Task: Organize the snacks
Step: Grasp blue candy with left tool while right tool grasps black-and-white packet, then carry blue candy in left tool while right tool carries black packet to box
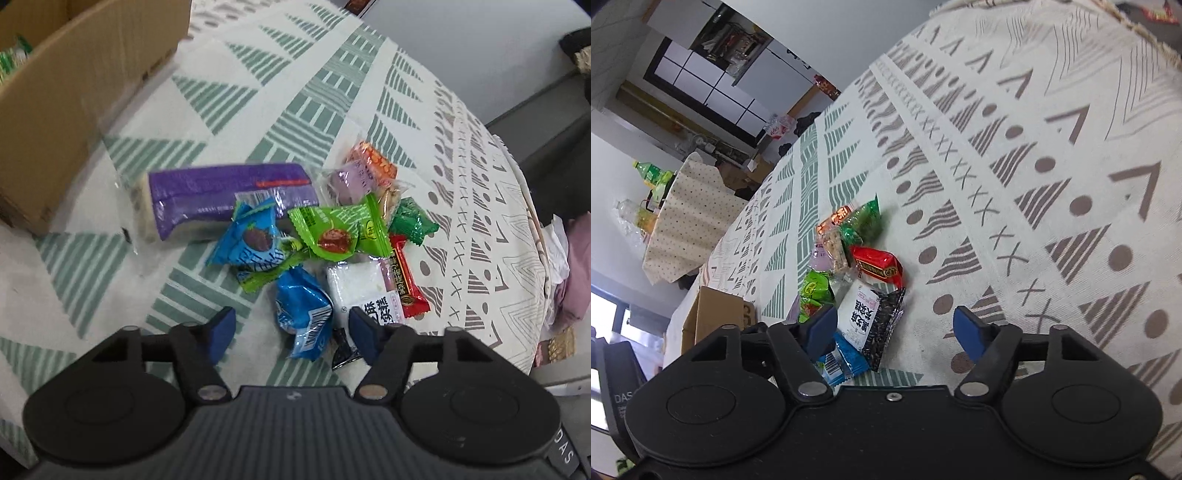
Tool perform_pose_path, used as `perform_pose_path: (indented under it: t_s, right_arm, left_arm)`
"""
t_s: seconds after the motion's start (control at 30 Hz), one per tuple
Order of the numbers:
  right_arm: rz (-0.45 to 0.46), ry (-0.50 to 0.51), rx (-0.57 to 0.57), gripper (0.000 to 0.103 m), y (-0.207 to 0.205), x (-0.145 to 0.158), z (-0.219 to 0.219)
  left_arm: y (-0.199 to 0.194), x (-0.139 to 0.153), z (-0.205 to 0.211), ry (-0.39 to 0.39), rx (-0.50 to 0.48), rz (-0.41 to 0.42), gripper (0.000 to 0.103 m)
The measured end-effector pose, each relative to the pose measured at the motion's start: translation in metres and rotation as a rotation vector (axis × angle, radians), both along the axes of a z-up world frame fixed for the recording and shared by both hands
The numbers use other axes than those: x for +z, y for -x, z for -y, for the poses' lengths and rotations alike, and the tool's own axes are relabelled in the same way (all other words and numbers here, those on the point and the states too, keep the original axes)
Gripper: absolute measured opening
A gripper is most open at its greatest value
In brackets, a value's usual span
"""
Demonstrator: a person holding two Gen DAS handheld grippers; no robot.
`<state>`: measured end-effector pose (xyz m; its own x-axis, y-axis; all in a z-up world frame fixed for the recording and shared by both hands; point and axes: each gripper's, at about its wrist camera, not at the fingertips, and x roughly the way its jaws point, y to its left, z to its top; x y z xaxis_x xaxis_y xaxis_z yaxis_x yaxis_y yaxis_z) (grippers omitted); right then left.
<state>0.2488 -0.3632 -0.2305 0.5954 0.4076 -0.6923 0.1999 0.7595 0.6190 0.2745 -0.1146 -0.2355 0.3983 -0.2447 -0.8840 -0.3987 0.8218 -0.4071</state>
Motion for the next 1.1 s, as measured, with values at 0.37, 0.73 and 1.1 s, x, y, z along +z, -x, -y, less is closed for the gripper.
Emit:
perform_pose_path:
  t_s: [0.37,0.73,1.1]
  right_arm:
    - [-0.026,-0.021,0.027,0.059,-0.016,-0.018,-0.017]
    - [-0.036,-0.012,0.027,0.042,-0.029,-0.029,-0.037]
    - [0.027,0.064,0.014,0.018,0.002,0.005,-0.036]
  left_arm:
    - [0.005,0.006,-0.004,-0.009,0.009,0.037,0.031]
    - [0.014,0.014,-0.019,-0.008,-0.011,0.075,0.031]
    - [0.03,0.051,-0.025,-0.009,-0.054,0.194,0.031]
